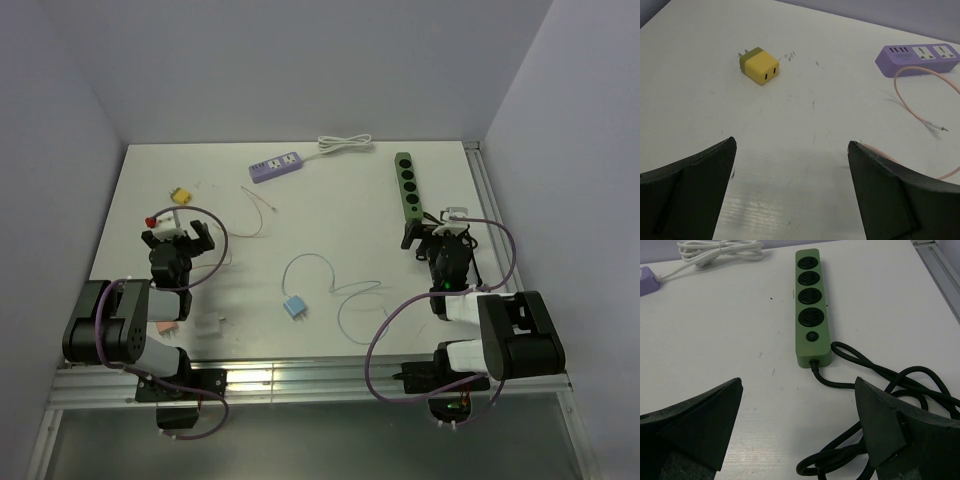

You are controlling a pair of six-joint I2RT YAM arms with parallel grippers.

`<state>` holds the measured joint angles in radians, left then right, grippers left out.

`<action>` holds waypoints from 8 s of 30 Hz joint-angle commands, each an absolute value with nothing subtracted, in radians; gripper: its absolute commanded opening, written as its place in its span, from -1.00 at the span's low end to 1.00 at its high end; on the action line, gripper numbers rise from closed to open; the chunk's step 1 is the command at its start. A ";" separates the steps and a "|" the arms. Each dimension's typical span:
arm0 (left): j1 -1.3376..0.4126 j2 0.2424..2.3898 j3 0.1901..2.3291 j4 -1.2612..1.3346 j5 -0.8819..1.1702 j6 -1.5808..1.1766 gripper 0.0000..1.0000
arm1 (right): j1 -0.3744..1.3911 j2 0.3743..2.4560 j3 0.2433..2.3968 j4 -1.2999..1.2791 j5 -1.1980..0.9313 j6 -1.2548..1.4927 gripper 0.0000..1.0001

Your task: Insert the plug

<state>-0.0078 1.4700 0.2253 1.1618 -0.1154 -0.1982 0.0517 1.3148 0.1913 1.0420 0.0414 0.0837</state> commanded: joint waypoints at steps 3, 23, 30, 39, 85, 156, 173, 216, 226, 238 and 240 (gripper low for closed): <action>-0.006 1.460 0.253 1.204 -0.130 -0.166 0.99 | 0.046 1.299 0.218 1.104 0.058 0.061 1.00; -0.238 1.155 0.742 -0.242 -0.821 -1.124 0.99 | 0.048 1.244 0.762 0.080 0.361 0.499 0.96; -0.172 0.941 0.639 -0.010 -0.064 -0.846 0.99 | -0.035 1.739 1.351 -0.363 0.046 0.348 0.86; -0.179 0.756 0.584 -0.036 0.152 -0.805 0.88 | -0.005 2.107 1.727 -0.636 -0.002 0.238 0.87; -0.746 1.534 0.661 -0.040 0.034 -0.968 -0.86 | 0.658 1.060 0.902 -0.589 0.135 0.465 1.00; -0.799 1.031 0.819 -0.420 -0.117 -0.768 0.88 | 0.736 1.048 0.859 -0.406 0.086 0.491 -0.48; -1.112 0.913 0.577 -0.400 0.005 -0.932 0.28 | 0.626 0.839 0.769 -0.469 -0.041 0.505 0.33; -0.844 1.081 0.814 -0.229 0.178 -0.885 -0.99 | 0.623 0.759 0.652 -0.350 -0.187 0.505 0.38; -0.671 1.175 0.827 0.175 0.445 -1.376 -0.99 | 0.712 0.726 0.609 -0.045 -0.287 0.471 0.15; -0.670 1.108 0.753 0.195 0.261 -1.651 -0.99 | 0.850 0.728 0.537 0.267 0.060 0.520 0.38; -0.678 1.095 0.761 0.154 0.229 -1.660 -0.99 | 0.883 0.771 0.555 0.291 0.104 0.509 0.39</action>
<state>-0.6678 1.1412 0.7509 0.1257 0.2924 -1.5929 0.8471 0.7174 0.5175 0.1703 -0.0204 0.5159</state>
